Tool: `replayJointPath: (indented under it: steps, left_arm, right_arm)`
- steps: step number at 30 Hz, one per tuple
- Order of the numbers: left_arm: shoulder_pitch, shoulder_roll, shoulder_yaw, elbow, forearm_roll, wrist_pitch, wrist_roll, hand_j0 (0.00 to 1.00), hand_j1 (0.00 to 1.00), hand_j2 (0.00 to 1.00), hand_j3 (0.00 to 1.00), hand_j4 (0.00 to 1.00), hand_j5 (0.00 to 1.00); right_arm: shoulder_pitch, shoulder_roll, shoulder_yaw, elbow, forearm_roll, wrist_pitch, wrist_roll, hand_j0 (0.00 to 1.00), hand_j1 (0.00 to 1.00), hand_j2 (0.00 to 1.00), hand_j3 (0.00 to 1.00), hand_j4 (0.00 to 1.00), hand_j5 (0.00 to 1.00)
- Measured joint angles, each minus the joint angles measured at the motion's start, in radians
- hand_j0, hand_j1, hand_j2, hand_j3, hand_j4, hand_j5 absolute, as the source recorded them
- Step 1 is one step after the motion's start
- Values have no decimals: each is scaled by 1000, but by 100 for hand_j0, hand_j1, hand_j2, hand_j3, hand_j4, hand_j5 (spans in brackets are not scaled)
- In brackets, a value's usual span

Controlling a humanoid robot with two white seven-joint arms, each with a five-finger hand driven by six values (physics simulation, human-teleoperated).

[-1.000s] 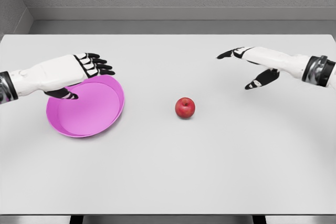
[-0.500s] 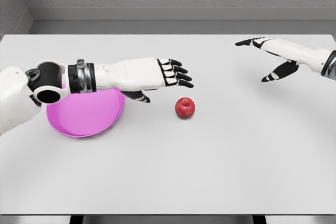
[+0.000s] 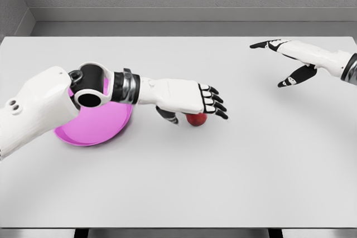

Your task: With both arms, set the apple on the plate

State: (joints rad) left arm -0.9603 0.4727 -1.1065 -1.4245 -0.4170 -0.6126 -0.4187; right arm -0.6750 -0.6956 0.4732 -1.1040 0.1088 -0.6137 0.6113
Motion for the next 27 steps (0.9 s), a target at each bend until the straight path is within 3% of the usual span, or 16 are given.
replayJointPath:
  steps: [4, 14, 19, 27]
  left_arm:
    - [-6, -11, 0, 58, -2, 0, -2, 100, 100, 100, 100, 100, 100]
    - [-9, -46, -17, 110, -6, 0, -3, 98, 98, 98, 98, 98, 98]
    - [-9, -84, -26, 191, -28, 0, -2, 98, 98, 98, 98, 98, 98]
    - [-11, -114, -30, 207, -29, 0, -2, 92, 92, 92, 92, 92, 92]
  right_arm:
    - [-2, 1, 0, 0, 0, 0, 0, 100, 100, 100, 100, 100, 100]
    - [0, 1, 1, 0, 1, 0, 0, 100, 100, 100, 100, 100, 100]
    - [0, 1, 2, 0, 1, 0, 0, 100, 100, 100, 100, 100, 100]
    - [0, 0, 2, 0, 1, 0, 0, 100, 100, 100, 100, 100, 100]
